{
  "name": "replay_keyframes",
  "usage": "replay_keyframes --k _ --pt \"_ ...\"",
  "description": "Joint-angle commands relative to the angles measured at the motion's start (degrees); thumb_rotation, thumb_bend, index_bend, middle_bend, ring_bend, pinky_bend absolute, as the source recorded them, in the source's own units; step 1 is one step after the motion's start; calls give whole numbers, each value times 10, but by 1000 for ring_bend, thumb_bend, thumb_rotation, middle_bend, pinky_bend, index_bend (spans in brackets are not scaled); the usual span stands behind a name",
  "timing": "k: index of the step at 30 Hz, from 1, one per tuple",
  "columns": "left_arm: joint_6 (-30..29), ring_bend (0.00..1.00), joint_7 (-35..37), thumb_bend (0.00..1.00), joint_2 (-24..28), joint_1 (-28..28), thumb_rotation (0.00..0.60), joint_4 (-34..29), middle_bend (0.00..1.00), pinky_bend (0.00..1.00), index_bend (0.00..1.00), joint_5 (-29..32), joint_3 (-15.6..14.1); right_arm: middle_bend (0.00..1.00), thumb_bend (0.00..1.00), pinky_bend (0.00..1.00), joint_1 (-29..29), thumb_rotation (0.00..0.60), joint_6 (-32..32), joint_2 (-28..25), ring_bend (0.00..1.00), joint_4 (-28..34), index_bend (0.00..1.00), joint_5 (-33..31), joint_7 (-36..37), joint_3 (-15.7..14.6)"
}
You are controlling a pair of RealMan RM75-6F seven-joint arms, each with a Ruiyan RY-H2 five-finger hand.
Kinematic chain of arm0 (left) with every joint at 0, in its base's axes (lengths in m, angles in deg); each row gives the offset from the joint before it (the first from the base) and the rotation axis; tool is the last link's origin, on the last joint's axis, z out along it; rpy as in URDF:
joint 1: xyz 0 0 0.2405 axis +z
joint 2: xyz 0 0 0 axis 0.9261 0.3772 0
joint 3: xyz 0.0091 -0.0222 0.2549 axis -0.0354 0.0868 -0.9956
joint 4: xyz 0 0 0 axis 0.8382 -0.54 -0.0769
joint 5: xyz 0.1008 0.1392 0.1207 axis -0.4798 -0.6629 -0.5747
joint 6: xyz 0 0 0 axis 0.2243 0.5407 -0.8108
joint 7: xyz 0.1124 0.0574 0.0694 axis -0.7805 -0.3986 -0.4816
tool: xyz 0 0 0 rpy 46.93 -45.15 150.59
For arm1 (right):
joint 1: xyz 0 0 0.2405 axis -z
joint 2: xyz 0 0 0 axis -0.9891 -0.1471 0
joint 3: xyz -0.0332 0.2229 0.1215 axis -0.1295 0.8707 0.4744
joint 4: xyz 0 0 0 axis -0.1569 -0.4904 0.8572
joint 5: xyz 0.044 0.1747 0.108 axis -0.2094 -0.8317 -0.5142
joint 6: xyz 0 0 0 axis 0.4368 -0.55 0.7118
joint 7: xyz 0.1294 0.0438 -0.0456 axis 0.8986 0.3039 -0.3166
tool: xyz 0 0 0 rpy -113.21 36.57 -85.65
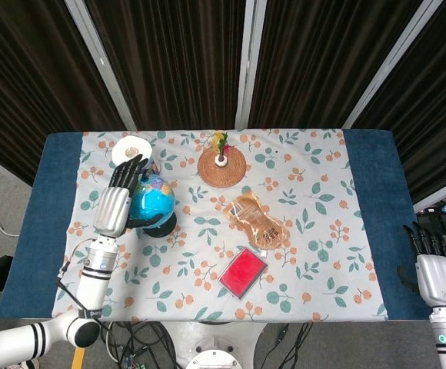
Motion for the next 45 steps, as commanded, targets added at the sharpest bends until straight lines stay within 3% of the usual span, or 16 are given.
replay_keyframes --k 1,21,34,40,45 --pt "-1 0 1 0 3 2 600 -1 0 0 38 0 -1 0 309 0 0 600 0 -1 0 1 0 0 -2 1" --pt "-31 0 22 0 60 54 600 -19 0 0 38 0 -27 0 310 0 -1 600 2 -4 0 15 0 -3 -16 1" --pt "-46 0 69 0 83 89 600 9 0 0 38 35 -12 0 312 0 -2 600 2 -3 0 20 0 -4 -23 1" --pt "-56 0 101 0 101 94 600 -27 0 0 38 5 -9 0 312 0 -1 600 -1 -3 0 22 0 -4 -24 1" --pt "-43 0 83 0 97 87 600 -66 0 0 38 -26 -32 0 312 0 -2 600 3 -1 0 18 0 -4 -22 0"
